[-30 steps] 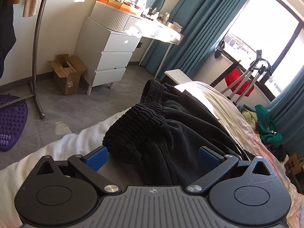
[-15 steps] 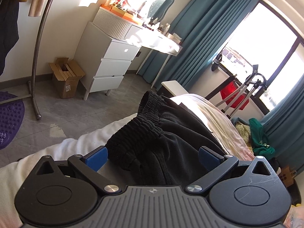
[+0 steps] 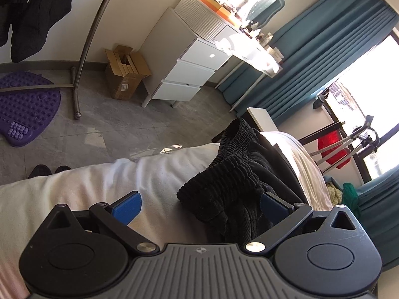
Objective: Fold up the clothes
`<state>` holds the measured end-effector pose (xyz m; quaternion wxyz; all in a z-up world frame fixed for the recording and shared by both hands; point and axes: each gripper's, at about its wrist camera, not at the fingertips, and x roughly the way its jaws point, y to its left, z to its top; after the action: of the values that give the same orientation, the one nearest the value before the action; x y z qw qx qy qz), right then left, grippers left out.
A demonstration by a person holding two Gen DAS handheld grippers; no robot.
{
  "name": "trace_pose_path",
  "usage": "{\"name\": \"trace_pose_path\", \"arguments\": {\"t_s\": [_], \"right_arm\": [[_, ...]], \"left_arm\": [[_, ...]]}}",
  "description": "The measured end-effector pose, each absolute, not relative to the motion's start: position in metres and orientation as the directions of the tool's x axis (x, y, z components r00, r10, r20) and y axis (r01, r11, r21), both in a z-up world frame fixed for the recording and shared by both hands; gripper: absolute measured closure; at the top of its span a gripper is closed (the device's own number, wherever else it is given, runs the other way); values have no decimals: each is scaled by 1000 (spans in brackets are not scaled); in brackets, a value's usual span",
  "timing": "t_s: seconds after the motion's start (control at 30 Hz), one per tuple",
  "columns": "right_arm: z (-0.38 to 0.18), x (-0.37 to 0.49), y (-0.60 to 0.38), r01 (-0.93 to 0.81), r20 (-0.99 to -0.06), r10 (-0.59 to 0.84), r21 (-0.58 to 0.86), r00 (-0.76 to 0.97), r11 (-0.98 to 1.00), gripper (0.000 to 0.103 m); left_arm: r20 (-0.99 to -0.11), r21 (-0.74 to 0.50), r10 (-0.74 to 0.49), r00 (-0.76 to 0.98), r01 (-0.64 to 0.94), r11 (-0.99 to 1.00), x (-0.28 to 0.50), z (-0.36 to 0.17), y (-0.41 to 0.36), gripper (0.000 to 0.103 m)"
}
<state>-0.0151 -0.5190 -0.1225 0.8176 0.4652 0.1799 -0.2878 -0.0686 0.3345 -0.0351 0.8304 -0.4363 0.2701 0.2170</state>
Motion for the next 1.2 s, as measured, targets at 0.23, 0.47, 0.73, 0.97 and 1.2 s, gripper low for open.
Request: {"name": "trace_pose_path", "arguments": {"t_s": [0.23,0.47,0.73,0.97,1.2], "right_arm": [[-134,-16,-525,643,-574,-289,684,766,345,93],[-136,-17,-529,644,-572,-299,698,764,312,87],[-143,-23,-536,602,-524,-320,764,789,233,53],[-145,-16,-533,589,-489,-352,755,798,288,62],[-141,-12,-535,646,-527,-386,688,758,330,97]], "left_arm": [[-620,-736,36,783,-597,319,-83,-64,363,1],[-622,-769,-157,767,-560,307,-56,-91,359,3],[-529,-847,-448,721,-424,319,-6,-114,334,10],[-549,-834,-404,731,-454,312,21,-128,325,43],[-528,-838,-352,773,-407,364,21,-118,322,90]]}}
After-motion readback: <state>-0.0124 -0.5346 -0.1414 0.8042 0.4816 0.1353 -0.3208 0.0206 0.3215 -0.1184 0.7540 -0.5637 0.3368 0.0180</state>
